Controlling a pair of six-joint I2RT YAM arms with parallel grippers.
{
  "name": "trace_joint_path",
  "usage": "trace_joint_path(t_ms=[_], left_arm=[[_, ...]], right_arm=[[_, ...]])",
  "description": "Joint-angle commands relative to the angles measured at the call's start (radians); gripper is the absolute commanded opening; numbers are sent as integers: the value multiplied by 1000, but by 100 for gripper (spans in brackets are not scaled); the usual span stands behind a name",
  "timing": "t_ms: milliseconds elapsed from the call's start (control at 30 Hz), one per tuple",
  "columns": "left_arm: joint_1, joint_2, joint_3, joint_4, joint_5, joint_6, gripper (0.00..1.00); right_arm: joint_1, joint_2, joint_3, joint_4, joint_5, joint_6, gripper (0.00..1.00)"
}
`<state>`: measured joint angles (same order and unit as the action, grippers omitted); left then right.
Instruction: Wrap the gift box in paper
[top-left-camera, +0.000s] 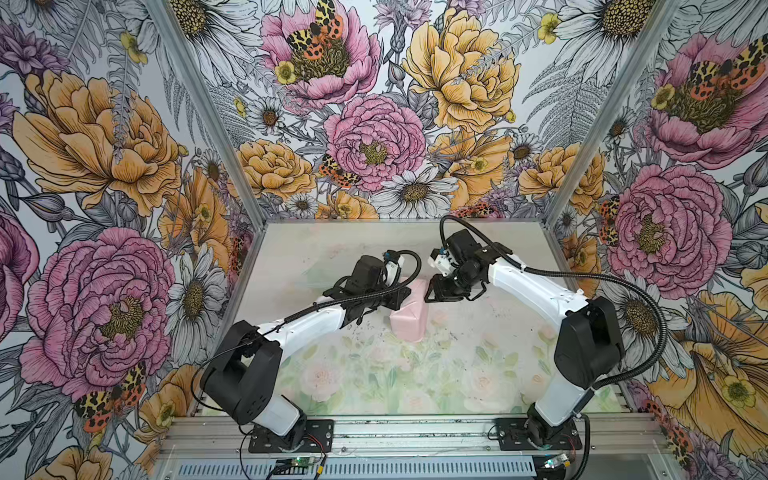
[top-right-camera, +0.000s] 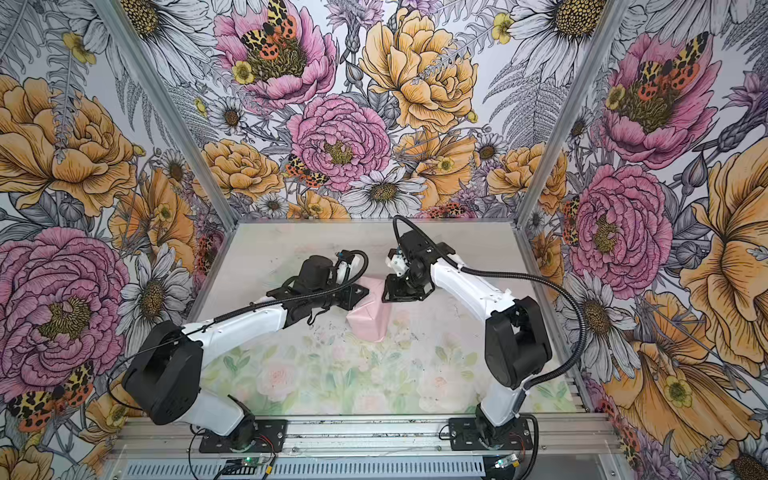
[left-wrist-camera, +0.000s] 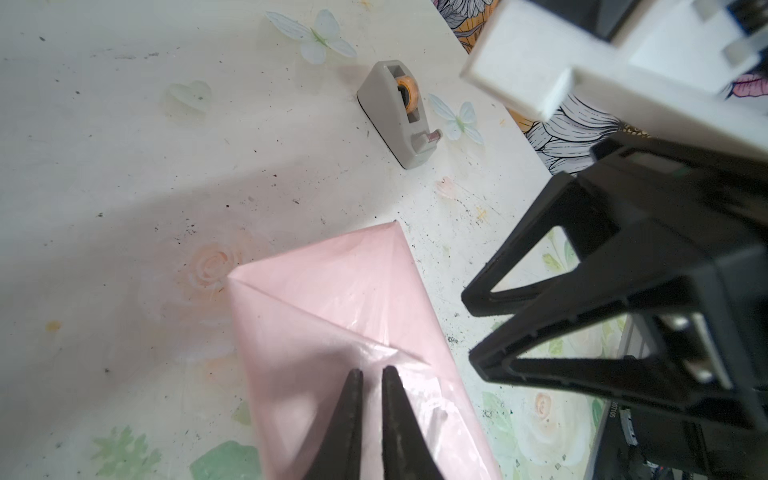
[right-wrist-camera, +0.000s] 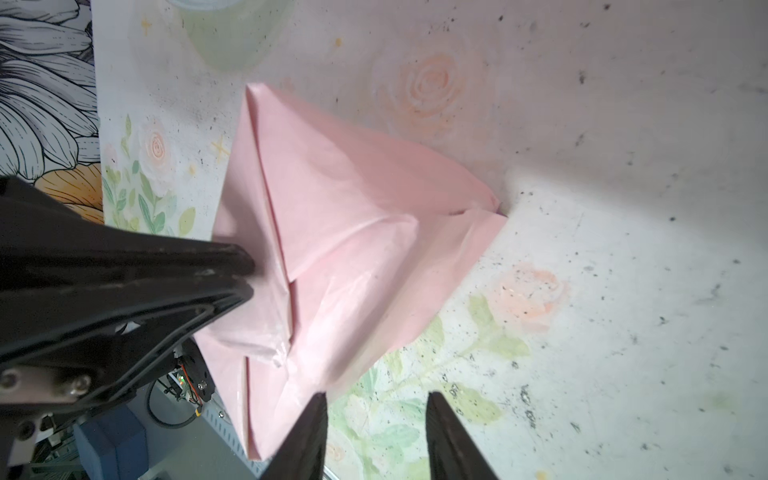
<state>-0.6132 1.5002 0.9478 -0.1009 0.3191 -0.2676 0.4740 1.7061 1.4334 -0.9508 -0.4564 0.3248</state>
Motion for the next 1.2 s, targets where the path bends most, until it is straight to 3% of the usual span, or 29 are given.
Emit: trace_joint_path(t_ms=[0, 133, 333, 1167], left_arm=[[-13, -72, 6, -16, -32, -10, 19], [-11, -127, 8, -68, -93, -14, 39], [11, -118, -16, -132, -126, -18, 52], [42, 30, -43, -115, -135, -28, 53]], right_arm=[[-6, -72, -14, 14, 17, 3, 42], [-5, -106, -55, 58, 13, 19, 44], [-9, -148, -145, 144, 7, 55, 44], [-22, -207, -231, 217, 20, 82, 44]])
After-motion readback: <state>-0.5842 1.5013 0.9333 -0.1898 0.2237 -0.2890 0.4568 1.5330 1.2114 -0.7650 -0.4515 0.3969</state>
